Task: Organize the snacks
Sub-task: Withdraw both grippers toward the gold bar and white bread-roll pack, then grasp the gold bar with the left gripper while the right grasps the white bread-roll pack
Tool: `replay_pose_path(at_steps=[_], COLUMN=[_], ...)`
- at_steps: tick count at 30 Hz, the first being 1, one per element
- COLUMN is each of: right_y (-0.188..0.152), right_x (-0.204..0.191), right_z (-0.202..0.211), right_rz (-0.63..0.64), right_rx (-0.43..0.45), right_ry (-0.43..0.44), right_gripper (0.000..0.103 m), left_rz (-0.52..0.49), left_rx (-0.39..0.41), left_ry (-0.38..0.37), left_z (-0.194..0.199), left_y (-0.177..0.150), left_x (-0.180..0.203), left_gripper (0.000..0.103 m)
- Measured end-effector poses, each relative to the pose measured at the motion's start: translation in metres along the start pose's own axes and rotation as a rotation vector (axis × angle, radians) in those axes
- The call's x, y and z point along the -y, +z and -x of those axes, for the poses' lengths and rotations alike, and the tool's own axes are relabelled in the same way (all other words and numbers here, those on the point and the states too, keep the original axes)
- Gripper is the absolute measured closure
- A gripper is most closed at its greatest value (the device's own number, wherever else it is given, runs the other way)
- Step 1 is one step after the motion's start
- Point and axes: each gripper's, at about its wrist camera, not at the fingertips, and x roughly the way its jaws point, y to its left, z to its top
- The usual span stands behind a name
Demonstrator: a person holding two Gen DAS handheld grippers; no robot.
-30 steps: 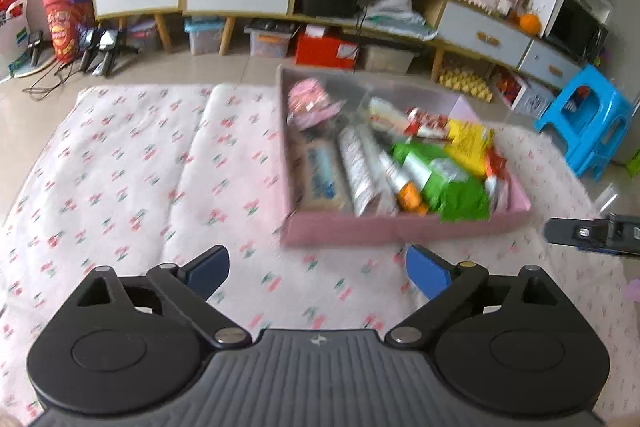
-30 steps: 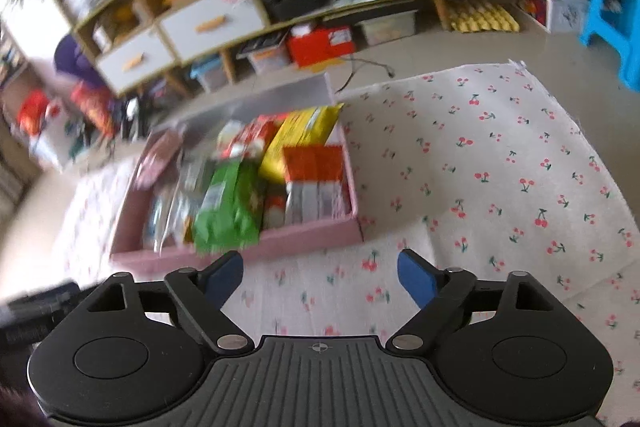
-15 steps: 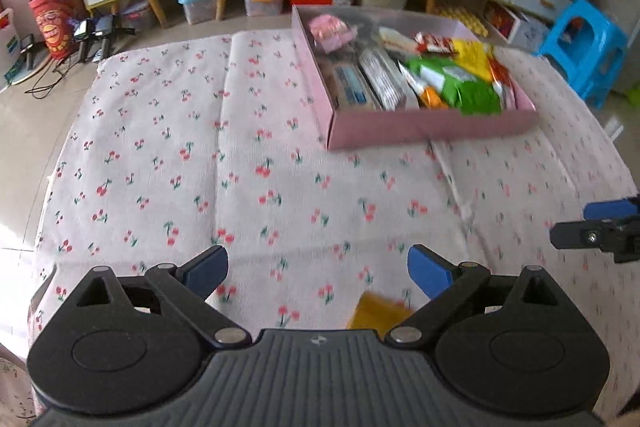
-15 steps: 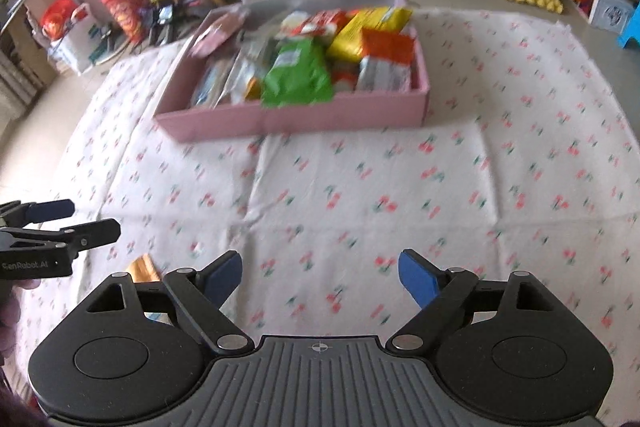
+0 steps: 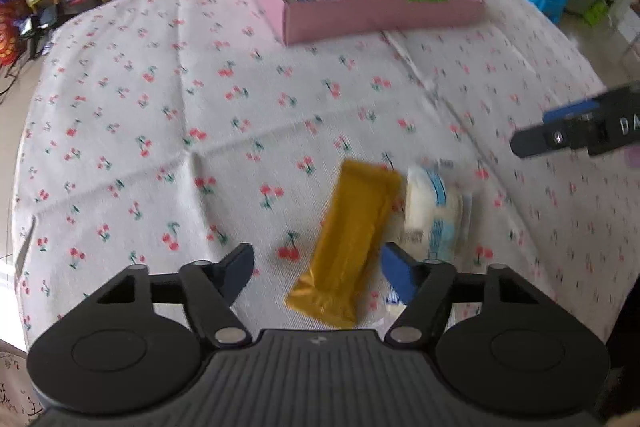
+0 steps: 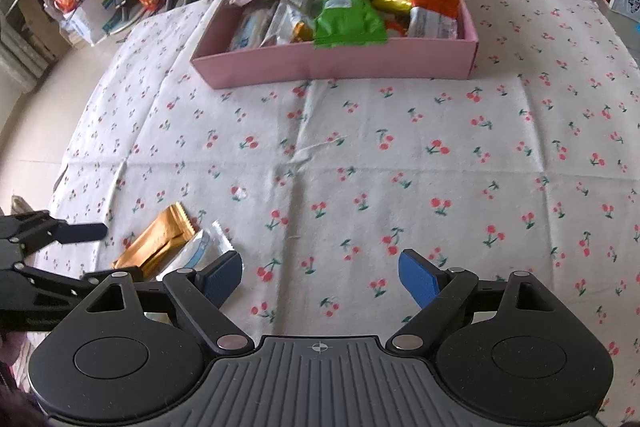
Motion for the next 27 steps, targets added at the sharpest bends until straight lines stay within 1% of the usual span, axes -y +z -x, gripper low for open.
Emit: replay_pose_path(at_steps=[1, 3, 5, 6, 7, 9, 10, 13, 18, 24, 27], right_y=[-0.001, -0.002, -0.003, -0.003, -0.003, -0.003, -0.003, -0.002, -0.001, -0.001, -0.003], right_x=[-0.002, -0.006, -0.010, -0.011, -0.012, -0.014, -0.015, -0.021, -0.036, -0.059, -0.069], right_z=[-0.001, -0.002, -0.003, -0.004, -0.005, -0.007, -0.008, -0.009, -0.014, -0.025, -0.033], right_rz=[0.004, 0.009, 0.011, 0.010, 0.008, 0.000, -0.006, -0.027, -0.050, -0.079, -0.093], right_rx=[-0.002, -0.006, -0.011, -0.013, -0.016, -0.021, -0.025, -0.037, -0.074, -0.116, -0.143], right_ry=[0.001, 0.004, 0.010, 0.011, 0.011, 0.013, 0.019, 0.044, 0.104, 0.141, 0.165], right_gripper=[0.016, 0.016, 0.016, 0.016, 0.016, 0.016, 0.016, 0.016, 0.016, 0.016, 0.017], left_rz=[-0.006, -0.013, -0.025, -0.036, -0.043, -0.048, -0.047, -0.026, 0.049, 0.115, 0.133], left_rx=[-0.006, -0.013, -0.006, 0.000, 0.005, 0.015, 0.016, 0.017, 0.017, 0.013, 0.015], left_ry=[-0.001, 0.010, 0.022, 0.034, 0.037, 0.035, 0.041, 0.074, 0.150, 0.181, 0.183], left_z=[-0.002, -0.005, -0.005, -0.005, -0.005, -0.003, -0.002, -0.003, 0.001, 0.006, 0.008], left_y=[-0.002, -0.004, -0.006, -0.006, -0.006, -0.007, -0.007, -0.006, -0.007, -0.013, -0.016], left_x=[0.001, 0.002, 0.004, 0.007, 0.008, 0.009, 0.008, 0.004, -0.014, -0.032, -0.037], left_gripper=[0.044, 0.047, 0.047, 0.050, 0.058, 0.067, 0.070, 0.070, 0.071, 0.071, 0.071])
